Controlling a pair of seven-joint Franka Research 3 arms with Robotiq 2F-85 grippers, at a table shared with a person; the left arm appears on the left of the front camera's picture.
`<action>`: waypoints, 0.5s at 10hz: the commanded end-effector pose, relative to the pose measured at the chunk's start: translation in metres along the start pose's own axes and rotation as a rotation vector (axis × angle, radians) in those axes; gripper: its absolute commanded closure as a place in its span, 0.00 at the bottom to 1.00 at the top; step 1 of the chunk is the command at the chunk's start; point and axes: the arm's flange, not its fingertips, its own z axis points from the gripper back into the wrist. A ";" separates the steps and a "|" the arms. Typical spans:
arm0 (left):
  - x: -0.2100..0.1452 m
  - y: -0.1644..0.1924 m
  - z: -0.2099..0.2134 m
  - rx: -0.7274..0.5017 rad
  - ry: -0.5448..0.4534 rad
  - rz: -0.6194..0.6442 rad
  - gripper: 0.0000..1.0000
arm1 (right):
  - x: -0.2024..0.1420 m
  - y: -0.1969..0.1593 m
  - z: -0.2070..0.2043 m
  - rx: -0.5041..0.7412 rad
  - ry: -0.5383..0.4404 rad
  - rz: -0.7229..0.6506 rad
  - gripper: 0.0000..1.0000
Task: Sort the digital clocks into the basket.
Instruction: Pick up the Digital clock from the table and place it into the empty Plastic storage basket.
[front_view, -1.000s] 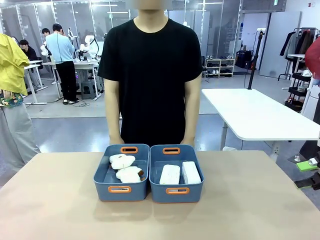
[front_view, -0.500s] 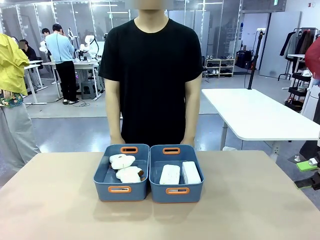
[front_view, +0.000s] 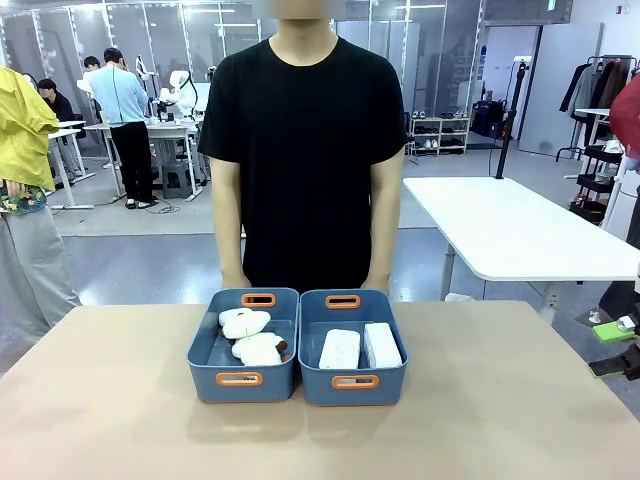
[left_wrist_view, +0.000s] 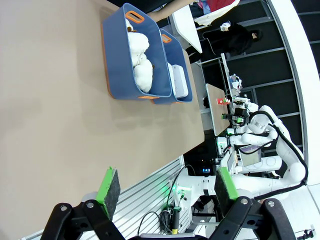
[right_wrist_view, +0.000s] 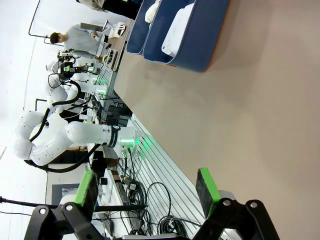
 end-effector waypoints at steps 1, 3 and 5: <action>0.001 -0.002 -0.001 -0.003 0.000 -0.005 0.03 | 0.000 0.001 -0.002 -0.012 -0.010 -0.014 0.00; 0.001 -0.002 -0.001 -0.003 0.000 -0.005 0.03 | 0.000 0.001 -0.002 -0.012 -0.010 -0.014 0.00; 0.001 -0.002 -0.001 -0.003 0.000 -0.005 0.03 | 0.000 0.001 -0.002 -0.012 -0.010 -0.014 0.00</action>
